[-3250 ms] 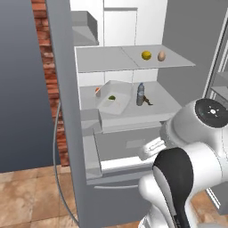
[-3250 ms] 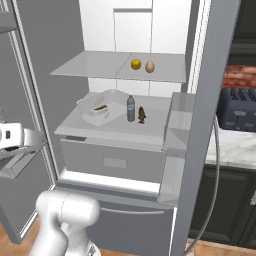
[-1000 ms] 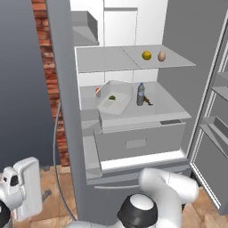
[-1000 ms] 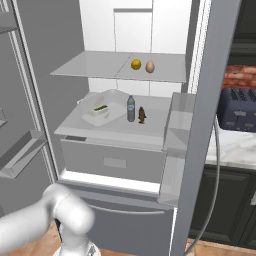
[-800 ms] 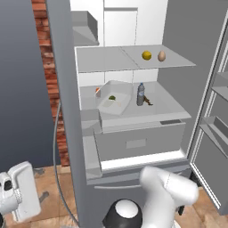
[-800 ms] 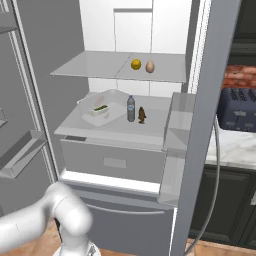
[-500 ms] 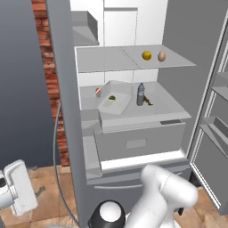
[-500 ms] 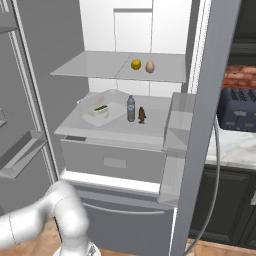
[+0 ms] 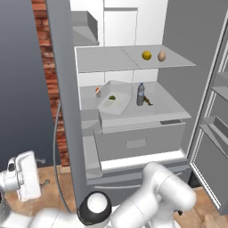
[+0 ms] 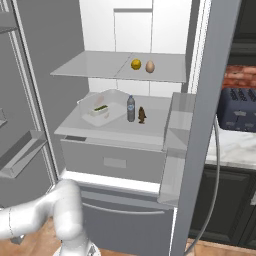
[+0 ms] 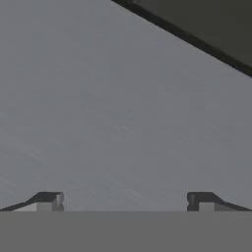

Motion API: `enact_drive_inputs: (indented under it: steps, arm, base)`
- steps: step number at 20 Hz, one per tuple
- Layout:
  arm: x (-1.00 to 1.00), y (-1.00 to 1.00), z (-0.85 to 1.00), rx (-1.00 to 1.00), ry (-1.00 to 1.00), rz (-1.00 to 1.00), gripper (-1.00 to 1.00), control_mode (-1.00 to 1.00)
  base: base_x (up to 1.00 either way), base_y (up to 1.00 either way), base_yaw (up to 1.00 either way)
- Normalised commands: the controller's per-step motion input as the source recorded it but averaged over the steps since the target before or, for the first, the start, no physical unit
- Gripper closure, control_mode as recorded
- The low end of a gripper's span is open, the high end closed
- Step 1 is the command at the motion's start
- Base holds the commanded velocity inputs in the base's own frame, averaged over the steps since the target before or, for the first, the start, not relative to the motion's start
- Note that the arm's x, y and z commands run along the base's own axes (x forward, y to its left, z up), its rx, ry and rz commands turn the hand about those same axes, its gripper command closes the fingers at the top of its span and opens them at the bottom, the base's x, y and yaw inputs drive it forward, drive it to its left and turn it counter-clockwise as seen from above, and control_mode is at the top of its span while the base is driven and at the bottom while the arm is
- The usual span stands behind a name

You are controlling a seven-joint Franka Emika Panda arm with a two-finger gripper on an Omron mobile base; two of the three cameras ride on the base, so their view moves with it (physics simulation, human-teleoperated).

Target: Place the tupperware on the second highest shelf of the fridge. Make space for the tupperware among the existing items by rearranging them on the shelves if needed. Close the fridge door when finished.

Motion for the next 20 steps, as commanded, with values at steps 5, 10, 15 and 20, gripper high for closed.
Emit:
enact_drive_inputs:
  steps: [5, 10, 15, 20]
  arm:
    - [-0.01, -0.99, -0.33, -0.03, 0.0, -0.19, -1.0, -1.0]
    - [0.0, -0.9, -0.06, -0.03, 0.0, -0.09, -1.0, -1.0]
    - [0.0, -0.68, 0.0, -0.07, 0.0, -0.01, -1.0, -1.0]
    - [0.0, -0.54, 0.0, -0.09, 0.0, 0.0, -1.0, -1.0]
  base:
    - [0.0, 0.0, 0.0]
    - [0.0, 0.0, 0.0]
    - [0.0, 0.0, 0.0]
    - [0.0, 0.0, 0.0]
